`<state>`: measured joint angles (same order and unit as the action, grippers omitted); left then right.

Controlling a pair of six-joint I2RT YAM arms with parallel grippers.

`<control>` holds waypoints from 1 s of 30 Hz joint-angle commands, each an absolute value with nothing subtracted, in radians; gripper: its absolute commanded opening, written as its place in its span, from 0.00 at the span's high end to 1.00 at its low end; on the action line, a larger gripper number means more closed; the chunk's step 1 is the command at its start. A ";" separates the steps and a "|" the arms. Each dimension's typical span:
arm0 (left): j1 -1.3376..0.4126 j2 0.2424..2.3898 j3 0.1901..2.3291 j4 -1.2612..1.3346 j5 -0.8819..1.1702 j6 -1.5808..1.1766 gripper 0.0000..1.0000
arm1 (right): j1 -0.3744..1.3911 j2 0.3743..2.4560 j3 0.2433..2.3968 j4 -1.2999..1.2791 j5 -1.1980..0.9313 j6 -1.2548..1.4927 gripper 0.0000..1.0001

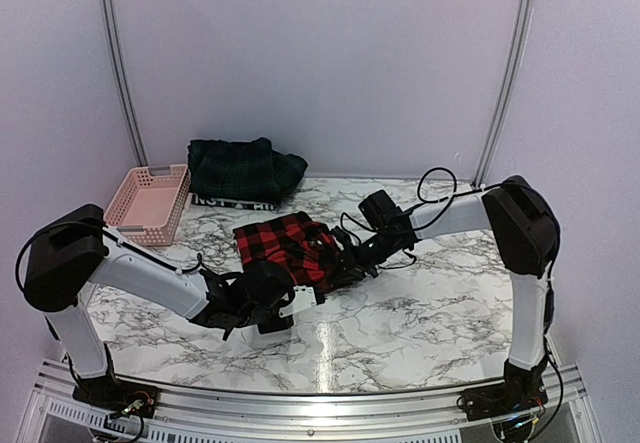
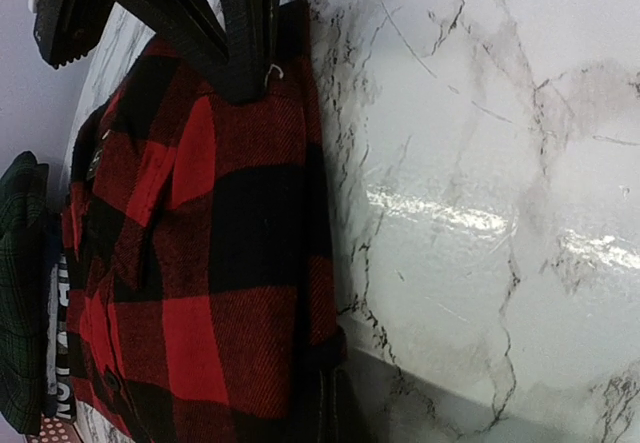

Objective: Fold and stack the mixed laundry pile
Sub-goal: Adjust the square-folded T-shirt at the center of the board, then move the square-folded T-shirt to the center of the board.

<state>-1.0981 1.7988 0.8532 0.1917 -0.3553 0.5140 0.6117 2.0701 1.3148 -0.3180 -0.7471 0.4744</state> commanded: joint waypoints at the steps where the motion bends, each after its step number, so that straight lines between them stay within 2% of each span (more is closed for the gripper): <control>1: -1.100 1.730 0.828 0.155 -0.378 0.527 1.00 | 0.581 2.030 1.348 -0.361 -0.699 0.451 1.00; 22: -1.102 1.722 0.798 0.091 -0.316 0.481 0.98 | 0.550 2.060 1.289 -0.377 -0.673 0.409 1.00; 24: -1.107 1.669 0.810 0.079 -0.276 0.470 0.80 | 0.557 2.062 1.282 -0.387 -0.672 0.396 1.00; 27: -1.115 1.559 0.839 0.041 -0.202 0.429 0.62 | 0.557 2.056 1.257 -0.404 -0.668 0.373 1.00; 30: -1.115 1.458 0.855 0.019 -0.150 0.354 0.28 | 0.542 2.046 1.237 -0.431 -0.658 0.345 1.00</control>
<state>-1.1088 1.5967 0.8047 0.0639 -0.2447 0.4458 0.5610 2.0563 1.2697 -0.3580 -0.6983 0.3939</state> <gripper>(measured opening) 0.555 0.002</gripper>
